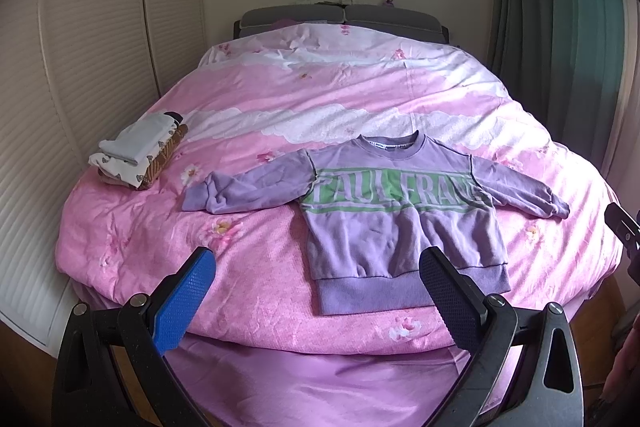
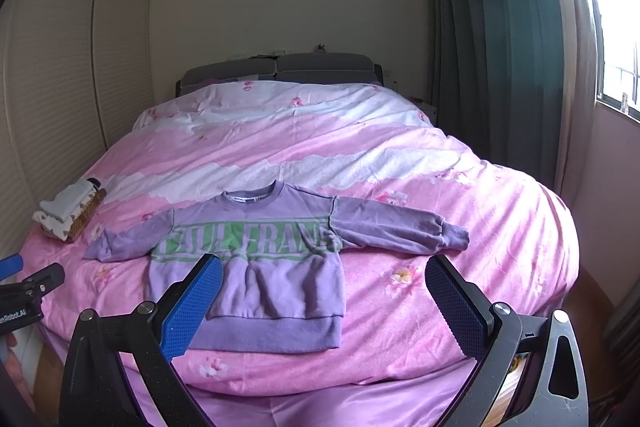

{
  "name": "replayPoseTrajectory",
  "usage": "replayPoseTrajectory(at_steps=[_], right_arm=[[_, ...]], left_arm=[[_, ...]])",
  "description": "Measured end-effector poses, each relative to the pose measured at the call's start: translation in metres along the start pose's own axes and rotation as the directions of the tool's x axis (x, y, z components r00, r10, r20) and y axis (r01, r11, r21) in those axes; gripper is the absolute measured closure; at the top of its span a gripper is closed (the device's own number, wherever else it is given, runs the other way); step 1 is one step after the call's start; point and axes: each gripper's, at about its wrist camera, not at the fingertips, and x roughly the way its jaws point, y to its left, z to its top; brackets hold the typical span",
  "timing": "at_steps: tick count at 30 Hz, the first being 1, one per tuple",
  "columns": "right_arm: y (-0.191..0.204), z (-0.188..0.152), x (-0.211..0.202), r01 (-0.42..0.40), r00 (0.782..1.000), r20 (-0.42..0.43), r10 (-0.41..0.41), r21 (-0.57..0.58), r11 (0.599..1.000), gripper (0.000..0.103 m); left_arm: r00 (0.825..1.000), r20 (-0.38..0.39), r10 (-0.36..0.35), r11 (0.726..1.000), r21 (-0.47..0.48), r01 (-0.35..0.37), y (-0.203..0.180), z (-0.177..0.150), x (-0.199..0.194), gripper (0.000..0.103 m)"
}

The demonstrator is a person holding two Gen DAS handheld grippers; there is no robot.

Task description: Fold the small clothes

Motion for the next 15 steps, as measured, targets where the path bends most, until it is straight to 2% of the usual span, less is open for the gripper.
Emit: replayPoseTrajectory(at_steps=[15], right_arm=[[-0.004, -0.001, 0.004, 0.001, 1.000, -0.011, -0.001, 0.011, 1.000, 0.001]], left_arm=[[1.000, -0.007, -0.009, 1.000, 0.009, 0.009, -0.013, 0.004, 0.014, 0.000]])
